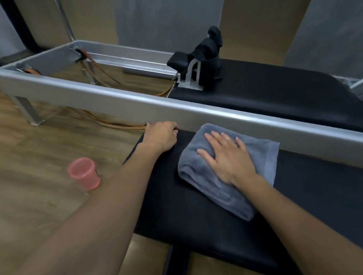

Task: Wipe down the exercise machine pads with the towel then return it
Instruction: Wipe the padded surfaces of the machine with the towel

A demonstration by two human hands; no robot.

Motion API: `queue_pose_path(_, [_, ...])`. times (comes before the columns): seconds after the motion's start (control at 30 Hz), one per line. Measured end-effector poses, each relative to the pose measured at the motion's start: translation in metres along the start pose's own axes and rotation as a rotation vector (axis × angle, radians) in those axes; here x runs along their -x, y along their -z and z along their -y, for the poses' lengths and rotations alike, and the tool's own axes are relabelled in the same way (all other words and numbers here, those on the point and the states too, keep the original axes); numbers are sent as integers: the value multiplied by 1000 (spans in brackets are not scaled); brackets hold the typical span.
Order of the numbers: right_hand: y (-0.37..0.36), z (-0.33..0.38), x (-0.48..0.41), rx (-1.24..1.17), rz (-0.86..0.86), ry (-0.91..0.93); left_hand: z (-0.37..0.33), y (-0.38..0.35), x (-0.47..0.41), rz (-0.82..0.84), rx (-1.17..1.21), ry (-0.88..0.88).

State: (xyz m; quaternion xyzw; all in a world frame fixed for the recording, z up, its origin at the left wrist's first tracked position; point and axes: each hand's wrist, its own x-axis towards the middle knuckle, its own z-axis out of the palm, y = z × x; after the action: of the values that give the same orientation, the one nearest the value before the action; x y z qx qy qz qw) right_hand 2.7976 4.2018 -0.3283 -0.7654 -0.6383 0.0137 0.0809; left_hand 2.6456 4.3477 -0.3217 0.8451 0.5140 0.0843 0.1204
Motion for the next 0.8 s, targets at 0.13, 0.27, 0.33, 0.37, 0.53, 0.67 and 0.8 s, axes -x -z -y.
queue_pose_path(0.13, [-7, 5, -62, 35, 27, -56, 26, 1, 8, -27, 79, 53])
queue_pose_path(0.27, [-11, 18, -43, 52, 3, -65, 29, 3, 21, -23, 144, 63])
queue_pose_path(0.33, [-12, 30, -17, 33, -4, -49, 23, 5, 25, -26, 157, 48])
queue_pose_path(0.37, [-12, 38, -3, 19, -13, -30, 19, 7, 28, -24, 161, 40])
queue_pose_path(0.53, [-5, 76, 75, -8, 2, 64, -2, 11, 43, -19, 133, 28])
queue_pose_path(0.67, [2, 109, 125, 23, 73, 112, 0, 9, 45, -39, 132, 9])
queue_pose_path(0.8, [4, 115, 123, 50, 30, 125, 8, 15, 41, -42, 204, 24])
